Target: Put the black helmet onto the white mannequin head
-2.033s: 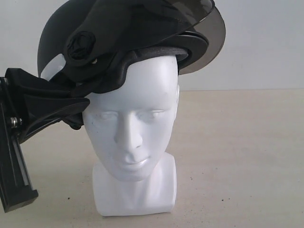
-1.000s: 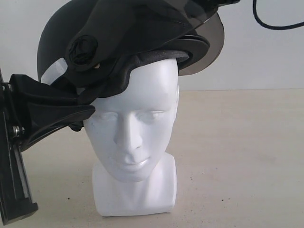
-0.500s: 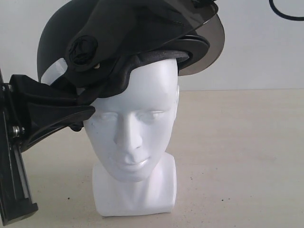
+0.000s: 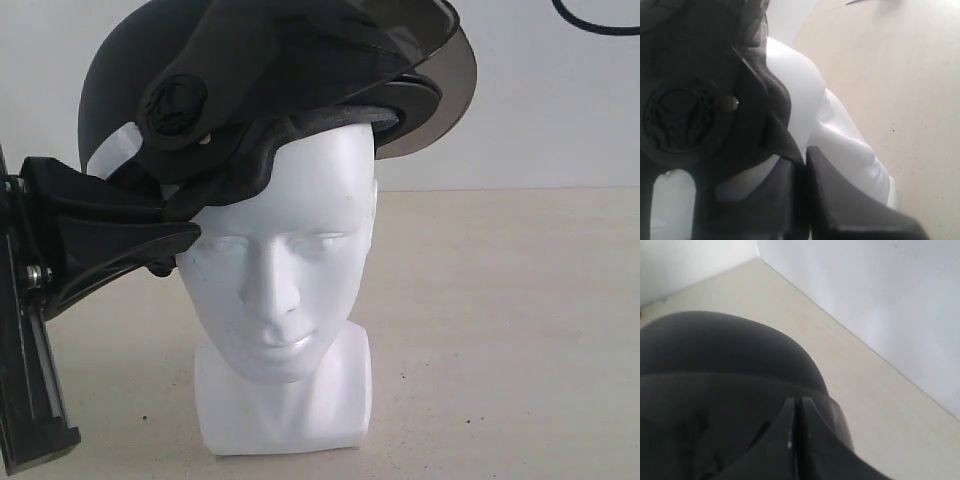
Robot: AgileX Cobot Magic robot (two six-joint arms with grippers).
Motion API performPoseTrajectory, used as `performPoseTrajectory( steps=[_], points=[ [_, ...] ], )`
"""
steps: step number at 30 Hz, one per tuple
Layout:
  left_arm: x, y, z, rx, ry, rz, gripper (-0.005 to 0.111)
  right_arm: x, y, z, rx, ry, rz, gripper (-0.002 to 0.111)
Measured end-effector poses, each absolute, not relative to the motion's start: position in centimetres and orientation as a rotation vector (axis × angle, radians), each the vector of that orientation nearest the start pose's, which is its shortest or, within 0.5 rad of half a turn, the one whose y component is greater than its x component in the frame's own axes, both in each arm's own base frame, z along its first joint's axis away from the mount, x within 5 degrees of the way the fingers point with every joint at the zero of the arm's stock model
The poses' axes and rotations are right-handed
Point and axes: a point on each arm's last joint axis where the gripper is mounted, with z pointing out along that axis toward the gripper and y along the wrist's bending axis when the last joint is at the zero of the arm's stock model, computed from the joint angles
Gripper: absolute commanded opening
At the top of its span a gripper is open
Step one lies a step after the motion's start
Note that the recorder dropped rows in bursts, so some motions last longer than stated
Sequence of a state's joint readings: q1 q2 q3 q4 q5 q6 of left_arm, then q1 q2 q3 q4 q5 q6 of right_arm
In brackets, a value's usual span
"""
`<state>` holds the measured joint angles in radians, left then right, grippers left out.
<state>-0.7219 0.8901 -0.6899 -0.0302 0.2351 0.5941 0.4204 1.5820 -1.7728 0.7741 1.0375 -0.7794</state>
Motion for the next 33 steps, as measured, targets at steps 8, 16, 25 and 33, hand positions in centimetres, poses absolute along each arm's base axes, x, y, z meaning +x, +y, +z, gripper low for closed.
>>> performPoseTrajectory(
  steps=[8,16,25,33],
  points=[
    [14.2,-12.6,32.9,1.156,1.534,-0.112,0.005,27.8,19.8,46.4,-1.142,1.659,0.879,0.0],
    [14.2,-12.6,32.9,1.156,1.534,-0.112,0.005,28.7,21.0,45.1,-1.162,1.673,0.906,0.0],
    [14.2,-12.6,32.9,1.156,1.534,-0.112,0.005,28.5,23.4,46.7,-1.138,1.755,0.814,0.0],
    [14.2,-12.6,32.9,1.156,1.54,-0.115,0.005,30.4,24.6,46.2,-1.133,1.924,0.827,0.0]
  ],
)
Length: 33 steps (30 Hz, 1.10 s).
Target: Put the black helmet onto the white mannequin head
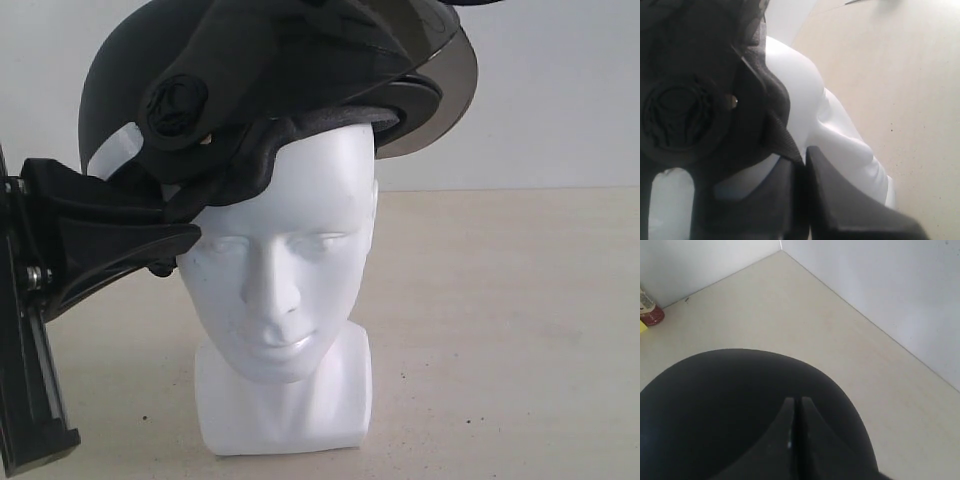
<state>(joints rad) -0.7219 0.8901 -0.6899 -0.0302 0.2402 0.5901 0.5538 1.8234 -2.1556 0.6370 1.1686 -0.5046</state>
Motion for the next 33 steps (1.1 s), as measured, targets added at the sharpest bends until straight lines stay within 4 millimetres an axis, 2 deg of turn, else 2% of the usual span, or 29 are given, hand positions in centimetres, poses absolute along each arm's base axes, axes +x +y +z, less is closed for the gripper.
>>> performPoseTrajectory(
  steps=[11,17,22,33],
  points=[
    [14.1,-12.6,32.8,1.149,1.555,-0.13,0.005,30.2,24.6,46.3,-1.067,2.0,0.844,0.0],
    [14.1,-12.5,32.8,1.145,1.558,-0.136,0.005,28.4,25.3,47.0,-1.084,2.005,0.714,0.0],
    [13.6,-12.2,33.2,1.131,1.55,-0.146,0.005,27.2,26.3,47.3,-1.099,2.0,0.714,0.0],
    [12.5,-11.9,33.2,1.133,1.602,-0.22,0.005,26.7,26.1,47.6,-0.996,2.067,0.696,0.0]
  ],
)
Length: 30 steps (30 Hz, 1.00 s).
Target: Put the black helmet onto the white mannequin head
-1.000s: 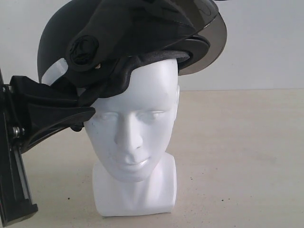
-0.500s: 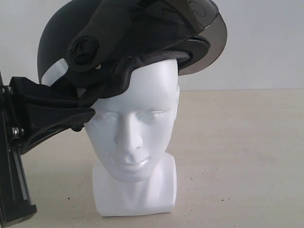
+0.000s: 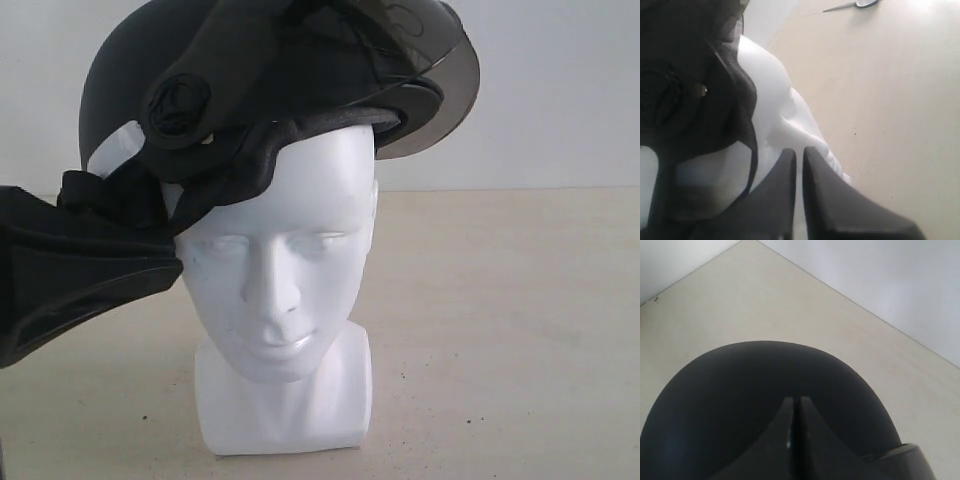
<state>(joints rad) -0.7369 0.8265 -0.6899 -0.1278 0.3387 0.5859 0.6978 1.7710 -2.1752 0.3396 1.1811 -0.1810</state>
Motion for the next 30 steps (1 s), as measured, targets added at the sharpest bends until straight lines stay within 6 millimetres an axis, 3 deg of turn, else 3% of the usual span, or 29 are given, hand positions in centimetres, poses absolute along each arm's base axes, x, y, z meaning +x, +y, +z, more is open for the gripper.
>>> performPoseTrajectory(
  steps=[8,15,21,22,24,25,26,27,30],
  points=[
    [12.5,-11.9,33.2,1.13,1.605,-0.226,0.005,25.9,24.8,47.3,-0.966,2.105,0.643,0.0],
    [12.5,-11.9,33.2,1.13,1.607,-0.228,0.005,25.7,25.0,47.2,-0.978,2.094,0.673,0.0],
    [10.8,-10.3,36.2,1.07,1.492,-0.222,0.006,25.7,25.0,47.2,-0.991,2.086,0.668,0.0],
    [10.5,-9.9,36.5,1.091,1.481,-0.19,0.011,25.7,25.0,47.2,-0.996,2.083,0.666,0.0],
    [10.5,-9.7,36.5,1.146,1.497,-0.132,0.032,25.7,25.0,47.2,-1.004,2.078,0.662,0.0],
    [10.6,-9.7,36.3,1.168,1.511,-0.114,0.051,25.7,25.0,47.2,-1.005,2.077,0.661,0.0],
    [10.9,-9.9,35.9,1.198,1.532,-0.092,0.062,25.7,25.0,47.2,-1.009,2.074,0.662,0.0],
    [11.3,-10.1,35.6,1.218,1.551,-0.083,0.067,25.7,25.0,47.2,-1.009,2.074,0.662,0.0],
    [12.8,-11.4,34.4,1.262,1.589,-0.063,0.057,25.7,25.0,47.2,-1.014,2.071,0.662,0.0]
  ],
)
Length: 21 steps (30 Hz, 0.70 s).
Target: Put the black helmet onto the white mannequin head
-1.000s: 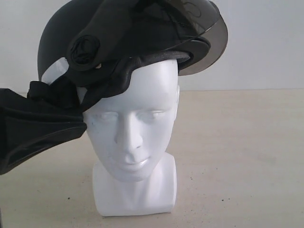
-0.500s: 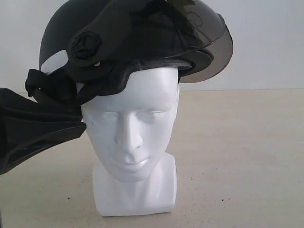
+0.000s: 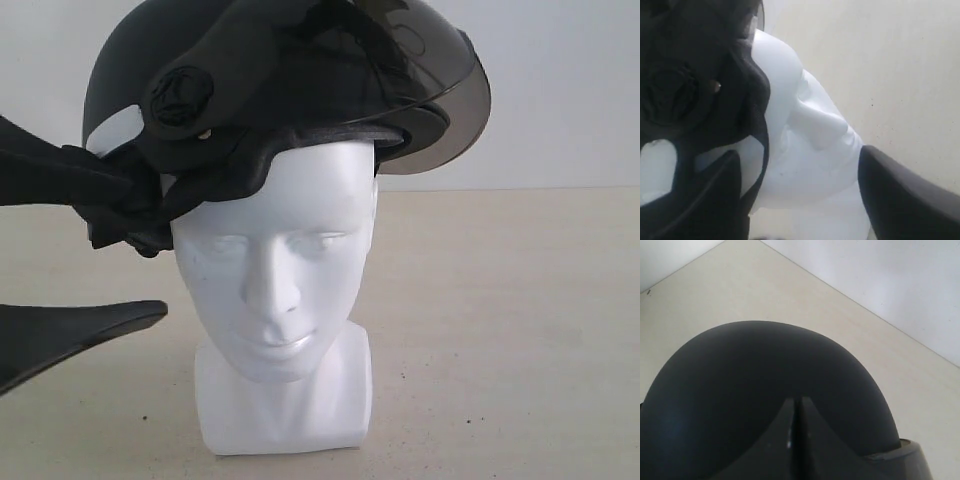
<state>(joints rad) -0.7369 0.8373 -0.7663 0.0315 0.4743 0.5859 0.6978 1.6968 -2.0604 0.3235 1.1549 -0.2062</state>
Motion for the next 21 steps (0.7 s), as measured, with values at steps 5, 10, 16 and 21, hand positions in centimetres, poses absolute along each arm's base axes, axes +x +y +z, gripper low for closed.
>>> performPoseTrajectory(
  steps=[5,10,16,21],
  points=[
    [14.1,-12.3,33.5,1.309,1.589,-0.008,0.043,25.7,25.0,47.2,-1.016,2.07,0.658,0.0],
    [15.0,-13.0,32.9,1.338,1.58,0.024,0.028,25.7,25.0,47.2,-1.016,2.07,0.658,0.0],
    [15.3,-13.3,33.0,1.314,1.571,0.017,0.005,25.7,25.0,47.2,-0.998,2.081,0.666,0.0],
    [15.3,-13.2,33.1,1.305,1.586,0.011,0.005,25.7,25.0,47.2,-0.979,2.095,0.675,0.0]
  ],
)
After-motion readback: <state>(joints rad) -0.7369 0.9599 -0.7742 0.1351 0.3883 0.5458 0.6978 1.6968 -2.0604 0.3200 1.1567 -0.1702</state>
